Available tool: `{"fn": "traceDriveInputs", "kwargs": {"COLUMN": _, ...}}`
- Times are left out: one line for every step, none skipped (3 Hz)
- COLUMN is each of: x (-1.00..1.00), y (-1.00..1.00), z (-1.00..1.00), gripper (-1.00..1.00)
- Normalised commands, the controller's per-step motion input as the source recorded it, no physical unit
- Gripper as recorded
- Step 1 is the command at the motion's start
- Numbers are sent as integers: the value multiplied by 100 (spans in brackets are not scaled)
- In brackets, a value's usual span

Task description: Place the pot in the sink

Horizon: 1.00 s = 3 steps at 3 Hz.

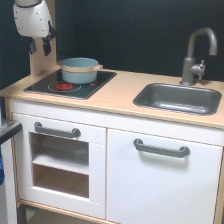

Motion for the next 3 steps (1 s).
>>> {"fn": "traceDriveInputs", "kwargs": {"x": 21, "y": 38, "z": -8, "gripper": 100}}
{"fn": "traceDriveInputs", "kwargs": {"x": 30, "y": 44, "z": -7, "gripper": 100}}
{"fn": "traceDriveInputs", "kwargs": {"x": 46, "y": 57, "z": -5, "gripper": 100}}
